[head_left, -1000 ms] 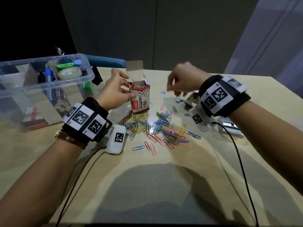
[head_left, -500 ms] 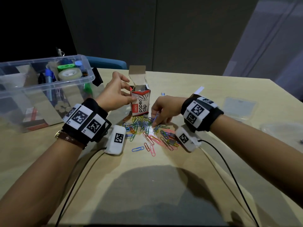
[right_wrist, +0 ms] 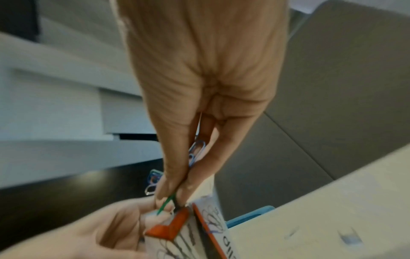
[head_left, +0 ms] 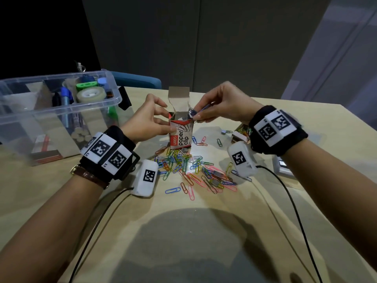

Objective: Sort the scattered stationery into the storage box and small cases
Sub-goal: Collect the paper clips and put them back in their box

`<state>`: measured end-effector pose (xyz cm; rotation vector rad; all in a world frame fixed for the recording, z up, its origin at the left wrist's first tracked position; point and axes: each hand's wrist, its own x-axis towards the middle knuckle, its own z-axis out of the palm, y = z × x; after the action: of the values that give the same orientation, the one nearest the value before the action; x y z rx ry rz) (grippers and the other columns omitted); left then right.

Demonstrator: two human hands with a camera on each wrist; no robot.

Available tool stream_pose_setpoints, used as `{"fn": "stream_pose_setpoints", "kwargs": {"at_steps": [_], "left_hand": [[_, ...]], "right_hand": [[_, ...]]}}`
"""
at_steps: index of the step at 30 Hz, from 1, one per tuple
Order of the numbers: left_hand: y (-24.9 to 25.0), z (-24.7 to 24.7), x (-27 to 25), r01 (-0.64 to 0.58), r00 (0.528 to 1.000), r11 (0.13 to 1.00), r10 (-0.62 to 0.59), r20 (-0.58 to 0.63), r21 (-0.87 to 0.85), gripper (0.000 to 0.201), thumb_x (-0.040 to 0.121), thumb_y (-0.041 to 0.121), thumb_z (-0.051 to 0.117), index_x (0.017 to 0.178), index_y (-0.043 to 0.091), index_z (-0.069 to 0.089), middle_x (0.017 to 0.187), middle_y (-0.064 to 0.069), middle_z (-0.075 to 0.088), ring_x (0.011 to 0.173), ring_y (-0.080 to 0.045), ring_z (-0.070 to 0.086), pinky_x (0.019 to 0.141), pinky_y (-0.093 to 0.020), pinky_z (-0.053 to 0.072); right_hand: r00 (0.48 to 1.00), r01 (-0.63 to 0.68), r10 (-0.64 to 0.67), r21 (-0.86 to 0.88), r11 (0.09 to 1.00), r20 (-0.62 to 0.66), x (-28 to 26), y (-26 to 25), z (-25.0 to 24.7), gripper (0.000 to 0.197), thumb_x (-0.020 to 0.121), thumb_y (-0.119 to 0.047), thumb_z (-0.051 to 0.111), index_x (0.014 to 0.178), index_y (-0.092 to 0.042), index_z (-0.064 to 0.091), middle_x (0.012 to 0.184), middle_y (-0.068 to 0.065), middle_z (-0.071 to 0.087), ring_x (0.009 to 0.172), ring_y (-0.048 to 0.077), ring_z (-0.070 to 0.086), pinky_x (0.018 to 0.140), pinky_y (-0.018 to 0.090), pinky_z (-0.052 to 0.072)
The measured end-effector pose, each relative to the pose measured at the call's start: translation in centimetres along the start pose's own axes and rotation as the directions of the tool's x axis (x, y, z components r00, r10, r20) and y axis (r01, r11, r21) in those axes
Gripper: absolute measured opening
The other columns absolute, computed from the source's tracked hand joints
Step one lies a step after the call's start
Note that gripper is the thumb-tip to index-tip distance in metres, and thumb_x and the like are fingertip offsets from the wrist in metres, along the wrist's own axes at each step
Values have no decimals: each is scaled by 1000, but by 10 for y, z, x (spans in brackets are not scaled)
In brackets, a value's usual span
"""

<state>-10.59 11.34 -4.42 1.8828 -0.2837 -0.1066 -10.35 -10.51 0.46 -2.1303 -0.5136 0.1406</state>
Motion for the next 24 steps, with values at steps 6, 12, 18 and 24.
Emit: {"fn": "stream_pose_setpoints", "kwargs": {"at_steps": [6,12,18,24], "left_hand": [[1,1,-1,-15,1000,1000,16,21,-25,55,78,-8,71,113,10,32,99,-2,56,74,-9,66,61,-21,57],[-1,2,0,-32,999,999,33,21,-21,56,77,-9,71,113,10,32,97,-1,56,78,-12,65,65,-21,58],[-1,3,0,-27,999,999,27,20,-23,55,78,-7,72,112,10,32,96,0,56,78,-11,66,64,-20,58],[-2,3,1,-31,999,999,32,25,-33,55,79,-8,71,113,10,32,96,0,56,77,-10,65,62,-19,57]], "right_hand": [[984,134,-167,-353,926,-65,28,-12,24,13,73,-15,84,84,-12,79,78,-3,72,69,5,68,62,14,54],[993,110,-74,-549,829,88,38,-18,26,11,76,-14,81,86,-18,78,75,-9,67,70,2,64,63,14,50],[994,102,-65,-514,852,89,35,-28,10,8,79,-16,79,86,-15,77,82,-3,72,74,7,70,65,17,57],[1000,7,-24,-670,743,-16,32,-27,18,9,76,-29,81,84,-29,76,77,-17,65,80,4,62,64,24,48]]}}
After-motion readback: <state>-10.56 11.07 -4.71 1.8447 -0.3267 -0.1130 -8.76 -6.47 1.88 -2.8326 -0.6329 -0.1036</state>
